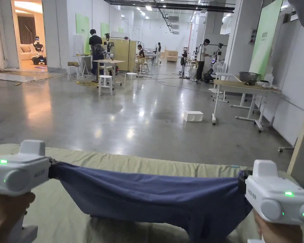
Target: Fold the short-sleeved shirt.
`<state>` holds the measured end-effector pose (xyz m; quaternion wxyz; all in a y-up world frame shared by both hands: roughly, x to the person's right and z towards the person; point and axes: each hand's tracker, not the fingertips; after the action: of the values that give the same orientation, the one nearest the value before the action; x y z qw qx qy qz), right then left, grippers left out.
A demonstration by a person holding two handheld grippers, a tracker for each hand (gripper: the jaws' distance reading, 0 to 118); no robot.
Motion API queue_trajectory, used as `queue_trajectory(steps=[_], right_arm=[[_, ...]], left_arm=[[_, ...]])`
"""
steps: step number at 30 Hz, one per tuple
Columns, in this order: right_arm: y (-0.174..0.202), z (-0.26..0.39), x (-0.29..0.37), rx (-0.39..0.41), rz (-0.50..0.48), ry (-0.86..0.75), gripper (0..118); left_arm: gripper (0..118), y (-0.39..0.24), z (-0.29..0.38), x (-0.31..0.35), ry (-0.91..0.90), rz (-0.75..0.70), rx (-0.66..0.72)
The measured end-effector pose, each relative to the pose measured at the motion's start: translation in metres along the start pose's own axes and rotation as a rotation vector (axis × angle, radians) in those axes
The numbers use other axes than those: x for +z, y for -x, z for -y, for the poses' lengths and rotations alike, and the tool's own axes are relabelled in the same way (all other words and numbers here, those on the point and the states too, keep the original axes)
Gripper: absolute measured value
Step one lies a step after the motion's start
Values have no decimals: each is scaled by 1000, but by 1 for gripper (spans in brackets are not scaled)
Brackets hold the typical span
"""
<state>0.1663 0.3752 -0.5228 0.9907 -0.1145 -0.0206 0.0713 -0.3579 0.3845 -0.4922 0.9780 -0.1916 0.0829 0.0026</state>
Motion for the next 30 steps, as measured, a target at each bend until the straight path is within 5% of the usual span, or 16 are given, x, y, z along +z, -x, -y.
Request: queue_trajectory(steps=[3, 14, 30], right_arm=[[-2, 42, 27, -62, -14, 56, 7], [-3, 129, 126, 54, -14, 136, 7], [9, 256, 163, 64, -35, 469, 7]], left_arm=[[5, 8, 42, 21, 28, 15, 22], [5, 23, 157, 126, 90, 50, 65], [5, 3, 301, 129, 419, 64, 8]])
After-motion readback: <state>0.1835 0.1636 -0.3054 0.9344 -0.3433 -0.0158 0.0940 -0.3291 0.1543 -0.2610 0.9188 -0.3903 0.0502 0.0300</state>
